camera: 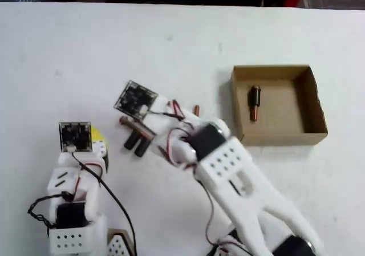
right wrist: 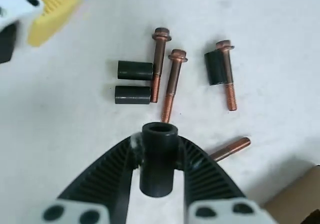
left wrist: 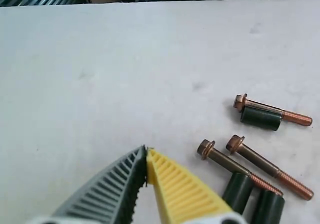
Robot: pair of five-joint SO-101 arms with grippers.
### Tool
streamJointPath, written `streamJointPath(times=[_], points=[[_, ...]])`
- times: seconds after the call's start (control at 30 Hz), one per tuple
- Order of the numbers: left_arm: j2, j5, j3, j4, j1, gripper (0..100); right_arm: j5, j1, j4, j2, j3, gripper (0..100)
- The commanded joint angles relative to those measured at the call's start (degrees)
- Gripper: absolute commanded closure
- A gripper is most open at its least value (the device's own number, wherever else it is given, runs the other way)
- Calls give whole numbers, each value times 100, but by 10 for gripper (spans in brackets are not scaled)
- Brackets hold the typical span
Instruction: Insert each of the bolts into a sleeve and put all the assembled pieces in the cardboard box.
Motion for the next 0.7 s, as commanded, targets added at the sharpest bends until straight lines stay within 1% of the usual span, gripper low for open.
streamJointPath(times=[0.0,0.3,0.57,0.67], points=[[-22,-53,0,123,-40,978,26,110,92,-831,-149,981],[-22,-53,0,158,-40,978,9,936,110,-2026,62,981],[-22,-53,0,158,-40,978,9,1007,127,-3486,791,981],[-22,-53,0,167,-40,978,-123,1270,92,-3855,1081,981]])
